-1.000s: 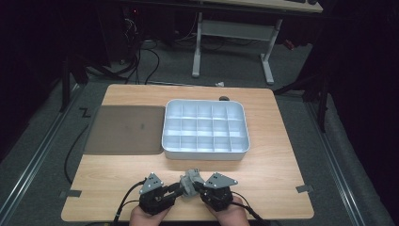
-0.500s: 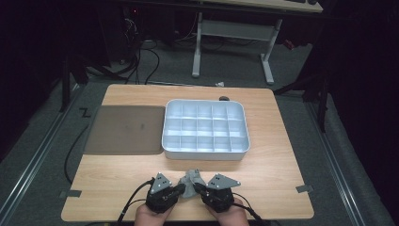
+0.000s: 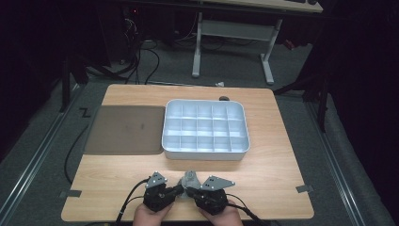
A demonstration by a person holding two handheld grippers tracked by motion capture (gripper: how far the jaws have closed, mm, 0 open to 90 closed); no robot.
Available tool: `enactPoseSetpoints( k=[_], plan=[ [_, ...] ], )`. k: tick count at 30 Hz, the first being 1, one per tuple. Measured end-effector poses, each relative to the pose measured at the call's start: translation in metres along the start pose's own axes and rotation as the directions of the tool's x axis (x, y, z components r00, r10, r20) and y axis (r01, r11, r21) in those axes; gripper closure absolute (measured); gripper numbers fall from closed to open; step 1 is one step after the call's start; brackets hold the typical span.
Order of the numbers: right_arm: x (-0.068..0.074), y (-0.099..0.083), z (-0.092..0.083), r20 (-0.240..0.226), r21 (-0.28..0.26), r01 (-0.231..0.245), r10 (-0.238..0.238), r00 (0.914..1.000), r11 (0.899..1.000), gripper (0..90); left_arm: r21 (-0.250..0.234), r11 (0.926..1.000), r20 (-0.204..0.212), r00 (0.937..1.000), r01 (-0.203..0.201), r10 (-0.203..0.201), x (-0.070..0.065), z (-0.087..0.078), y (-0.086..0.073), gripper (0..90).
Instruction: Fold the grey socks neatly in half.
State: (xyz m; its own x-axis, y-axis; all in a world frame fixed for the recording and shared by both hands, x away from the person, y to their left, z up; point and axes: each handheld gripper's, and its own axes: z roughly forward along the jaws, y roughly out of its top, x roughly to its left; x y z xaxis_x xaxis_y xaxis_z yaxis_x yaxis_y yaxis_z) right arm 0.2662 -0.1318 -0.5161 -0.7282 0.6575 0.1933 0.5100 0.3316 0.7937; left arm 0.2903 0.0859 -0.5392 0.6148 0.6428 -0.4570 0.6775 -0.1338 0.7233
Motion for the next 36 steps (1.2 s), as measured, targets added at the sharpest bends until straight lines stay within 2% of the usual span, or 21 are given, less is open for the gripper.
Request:
enactPoseSetpoints(
  k=[3, 7, 11, 14, 16, 17, 19, 21, 24, 25, 28, 32, 33, 36],
  plan=[
    [0.0, -0.002, 0.003, -0.006, 0.01, 0.003, -0.003, 1.0, 1.0, 87.1, -0.003, 0.9994, 0.02, 0.9992, 0.035, -0.035, 0.005, -0.002, 0.0, 88.6],
    [0.0, -0.004, 0.009, -0.011, 0.033, 0.007, -0.006, 0.9999, 0.999, 87.2, -0.001, 0.9995, 0.014, 0.9994, 0.03, -0.03, 0.004, -0.001, 0.0, 88.7],
    [0.0, -0.005, 0.014, 0.001, 0.067, 0.014, -0.015, 0.9999, 0.998, 87.4, -0.002, 0.9989, 0.026, 0.9985, 0.047, -0.047, 0.006, -0.002, 0.0, 88.6],
    [0.0, -0.004, 0.015, 0.012, 0.083, 0.027, -0.028, 0.9995, 0.996, 87.6, -0.025, 0.9985, 0.034, 0.9983, 0.048, -0.048, 0.007, -0.006, 0.0, 86.6],
    [0.001, -0.003, 0.016, 0.018, 0.089, 0.034, -0.036, 0.9992, 0.995, 87.5, -0.069, 0.9976, 0.002, 1.0, 0.009, -0.009, 0.004, -0.014, 0.004, 85.1],
    [0.001, -0.003, 0.016, 0.02, 0.089, 0.038, -0.04, 0.999, 0.995, 87.6, -0.09, 0.9956, -0.013, 0.9997, -0.023, 0.022, 0.001, -0.019, 0.007, 85.1],
    [0.002, -0.003, 0.017, 0.023, 0.09, 0.047, -0.05, 0.9985, 0.995, 87.6, -0.131, 0.9888, -0.027, 0.9973, -0.071, 0.068, -0.009, -0.026, 0.012, 85.5],
    [0.002, -0.003, 0.017, 0.026, 0.09, 0.049, -0.052, 0.9983, 0.995, 87.5, -0.142, 0.9832, -0.03, 0.9933, -0.115, 0.111, -0.018, -0.025, 0.017, 86.1],
    [0.004, -0.003, 0.017, 0.033, 0.091, 0.059, -0.062, 0.9975, 0.994, 87.5, -0.102, 0.9847, -0.034, 0.9897, -0.142, 0.139, -0.023, -0.014, 0.016, 87.3],
    [0.004, -0.003, 0.017, 0.036, 0.091, 0.062, -0.065, 0.9972, 0.994, 87.5, -0.077, 0.9866, -0.048, 0.9889, -0.144, 0.14, -0.022, -0.007, 0.014, 87.9],
    [0.006, -0.003, 0.017, 0.044, 0.092, 0.081, -0.085, 0.9954, 0.992, 87.2, -0.045, 0.9896, -0.09, 0.9872, -0.137, 0.132, -0.013, 0.001, 0.011, 90.0],
    [0.006, -0.004, 0.017, 0.038, 0.087, 0.08, -0.084, 0.9958, 0.993, 82.4, -0.017, 0.9888, -0.117, 0.9824, -0.148, 0.145, -0.009, 0.004, 0.008, 90.0],
    [0.007, -0.002, 0.014, 0.03, 0.08, 0.08, -0.083, 0.9961, 0.994, 80.0, -0.017, 0.9892, -0.12, 0.9825, -0.146, 0.143, -0.009, 0.004, 0.008, 90.0],
    [0.005, 0.003, -0.003, 0.026, 0.001, 0.057, -0.057, 0.998, 0.998, 78.3, -0.022, 0.9905, -0.114, 0.9845, -0.136, 0.133, -0.007, 0.004, 0.008, 90.0]
  ],
)
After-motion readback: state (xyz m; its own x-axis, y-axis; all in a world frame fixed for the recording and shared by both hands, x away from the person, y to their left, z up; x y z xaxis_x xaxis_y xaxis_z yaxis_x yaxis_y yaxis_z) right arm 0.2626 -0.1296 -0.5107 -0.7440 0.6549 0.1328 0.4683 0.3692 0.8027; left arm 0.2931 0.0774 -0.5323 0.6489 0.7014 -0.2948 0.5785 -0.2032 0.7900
